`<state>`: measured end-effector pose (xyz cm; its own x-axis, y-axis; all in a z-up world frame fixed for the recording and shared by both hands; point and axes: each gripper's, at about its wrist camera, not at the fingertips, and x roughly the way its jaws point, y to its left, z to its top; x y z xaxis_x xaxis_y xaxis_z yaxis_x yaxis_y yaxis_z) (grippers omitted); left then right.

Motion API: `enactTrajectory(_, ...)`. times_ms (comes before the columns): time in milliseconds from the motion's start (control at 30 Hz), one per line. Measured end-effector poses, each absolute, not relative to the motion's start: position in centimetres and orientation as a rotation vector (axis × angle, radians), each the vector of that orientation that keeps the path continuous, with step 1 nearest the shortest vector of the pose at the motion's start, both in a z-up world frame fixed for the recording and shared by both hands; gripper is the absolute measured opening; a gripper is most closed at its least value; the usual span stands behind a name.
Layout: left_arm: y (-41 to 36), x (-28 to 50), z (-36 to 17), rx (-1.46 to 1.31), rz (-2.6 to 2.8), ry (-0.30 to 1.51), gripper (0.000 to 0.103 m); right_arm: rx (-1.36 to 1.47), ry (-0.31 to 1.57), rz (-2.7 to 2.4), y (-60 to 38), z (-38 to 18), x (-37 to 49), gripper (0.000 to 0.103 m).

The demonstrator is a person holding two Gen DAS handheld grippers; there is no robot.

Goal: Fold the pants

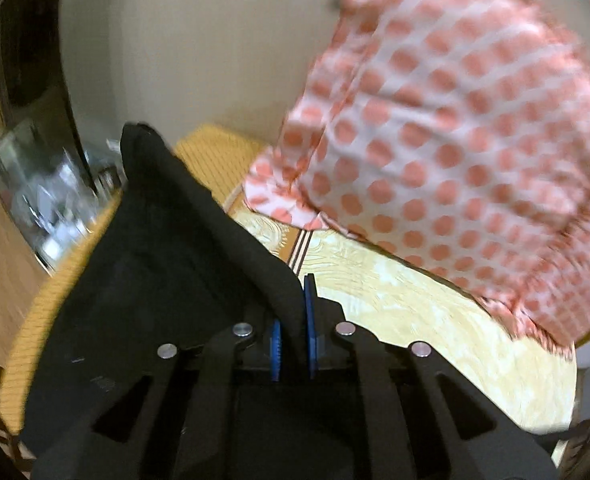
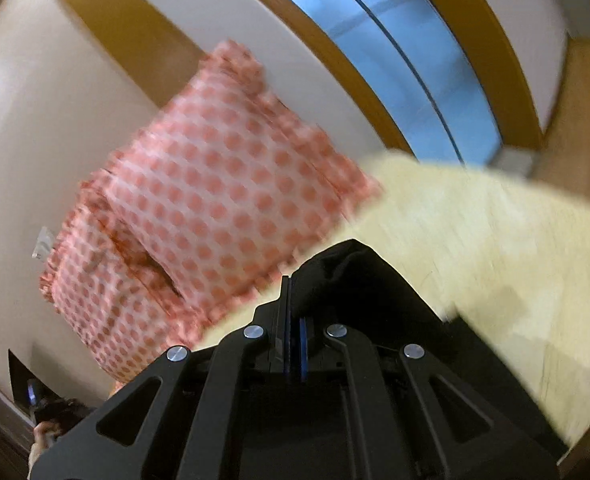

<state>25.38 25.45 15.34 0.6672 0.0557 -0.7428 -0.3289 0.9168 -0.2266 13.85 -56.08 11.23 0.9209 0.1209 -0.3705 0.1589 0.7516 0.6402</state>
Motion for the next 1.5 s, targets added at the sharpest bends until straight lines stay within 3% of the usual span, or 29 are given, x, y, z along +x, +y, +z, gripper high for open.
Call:
enactTrajectory(167, 25.5, 13.1, 16.5, -0.349, 0.255, 0.692, 0.01, 0.678, 0.342, -0.01, -55.6, 13.6, 10.9, 0.003)
enactTrajectory(400, 24.8, 1.8, 4.8, -0.439, 0.339, 0.785, 0.011, 0.83, 0.596, -0.166, -56.9, 2.9, 5.7, 0.003)
enactTrajectory(500, 25.3, 1.0, 2.5, -0.487, 0.333, 0.804, 0.01, 0.878, 0.605, -0.176, -57.2, 1.4, 4.3, 0.003)
enactTrajectory(700, 25.0, 1.4, 4.3, -0.455, 0.311, 0.749, 0.011, 0.832, 0.526, -0.171, -56.3, 4.8, 2.7, 0.003)
enactTrajectory(833, 25.2, 1.6, 3.6, -0.472, 0.306, 0.766, 0.011, 0.895, 0.629, -0.233, -56.6, 2.4, 2.4, 0.003)
enactTrajectory(1067, 25.5, 1.9, 3.9, -0.46, 0.284, 0.775, 0.01, 0.929, 0.613, -0.239, -56.8, 1.6, 0.7, 0.003)
enactTrajectory(1333, 26.0, 3.7, 7.6, -0.356, 0.237, 0.76, 0.009, 0.851, 0.542, -0.197, -56.9, 5.8, 3.3, 0.003)
enactTrajectory(1500, 25.9, 1.9, 3.9, -0.379, 0.259, 0.834, 0.009, 0.928, 0.636, -0.278, -57.4, 1.6, 0.7, 0.003)
